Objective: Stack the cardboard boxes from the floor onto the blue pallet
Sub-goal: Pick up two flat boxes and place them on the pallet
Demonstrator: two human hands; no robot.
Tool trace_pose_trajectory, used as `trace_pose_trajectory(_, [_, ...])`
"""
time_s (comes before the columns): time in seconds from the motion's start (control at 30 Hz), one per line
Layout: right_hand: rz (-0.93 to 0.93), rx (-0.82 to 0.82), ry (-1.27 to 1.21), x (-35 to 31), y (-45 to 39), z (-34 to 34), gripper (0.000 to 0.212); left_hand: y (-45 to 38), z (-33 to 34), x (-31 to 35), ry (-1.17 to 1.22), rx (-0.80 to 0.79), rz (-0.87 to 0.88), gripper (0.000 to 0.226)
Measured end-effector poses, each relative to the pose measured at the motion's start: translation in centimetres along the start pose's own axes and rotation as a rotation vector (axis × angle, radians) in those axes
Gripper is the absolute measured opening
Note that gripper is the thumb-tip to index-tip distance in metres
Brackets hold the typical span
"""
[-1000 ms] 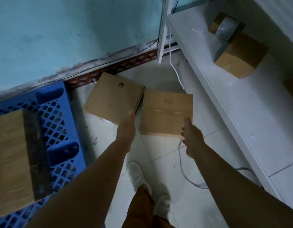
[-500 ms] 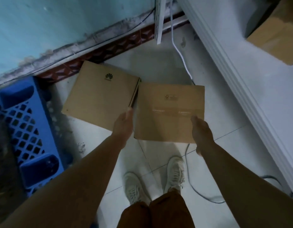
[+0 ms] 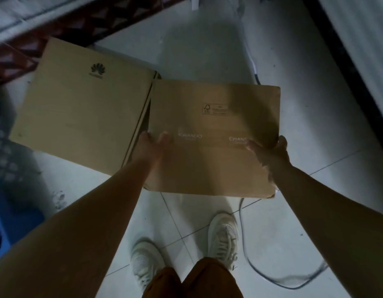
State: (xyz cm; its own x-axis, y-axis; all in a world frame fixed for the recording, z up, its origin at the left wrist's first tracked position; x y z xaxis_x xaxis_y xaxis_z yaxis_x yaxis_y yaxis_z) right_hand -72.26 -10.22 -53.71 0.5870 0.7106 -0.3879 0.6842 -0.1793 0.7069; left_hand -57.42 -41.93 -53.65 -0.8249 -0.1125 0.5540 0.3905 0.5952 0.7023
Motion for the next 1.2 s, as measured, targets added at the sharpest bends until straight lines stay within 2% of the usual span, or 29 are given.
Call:
trace_pose_trajectory(0.07, [0.004, 0.001, -0.030, 0.5, -1.4, 0.4, 0.107, -1.4, 0.5, -0.9, 0.009, 0.036, -0.026, 0.060])
trace_pose_trajectory(0.23, [0.045, -0.016, -0.068, 1.9, -3.6, 1.0, 0.093, -3.4, 1.3, -2.3, 0.053, 0.042, -0.043, 0.083])
trace_pose_trajectory(0.5, [-0.044, 0.027, -0.091, 1.2, -2.3, 0.1, 0.086, -2.0, -0.2, -2.0, 0.159, 0.125, 0.004, 0.070])
trace_pose_trajectory(0.77, [-0.099, 0.005, -0.079, -2.4, 4.2, -3.6, 0.089, 4.3, -5.6, 0.8, 0.217, 0.179, -0.007, 0.060])
trace_pose_trajectory(1.03, [-0.184, -0.004, -0.024, -7.5, 11.7, -6.0, 0.092, 11.1, -12.8, 2.3, 0.220, 0.254, -0.033, 0.069])
trace_pose_trajectory(1.2, [-0.278, -0.044, 0.145, -12.1, 16.6, -5.3, 0.099, 14.9, -18.0, 1.3, 0.270, 0.327, -0.070, 0.068])
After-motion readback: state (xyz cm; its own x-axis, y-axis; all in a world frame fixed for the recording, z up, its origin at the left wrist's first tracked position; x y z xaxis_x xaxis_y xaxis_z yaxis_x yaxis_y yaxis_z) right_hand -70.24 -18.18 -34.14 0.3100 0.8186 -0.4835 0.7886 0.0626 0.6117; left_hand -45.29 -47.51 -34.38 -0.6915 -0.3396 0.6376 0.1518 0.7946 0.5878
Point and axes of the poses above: each hand's wrist, its own y-axis away from the middle knuckle, its own z-axis out of the palm, x = y × z, the point moved 10 cm from there along -y, towards the middle knuckle, and after that the axes turned 6 degrees about y, right-handed, at the moved point
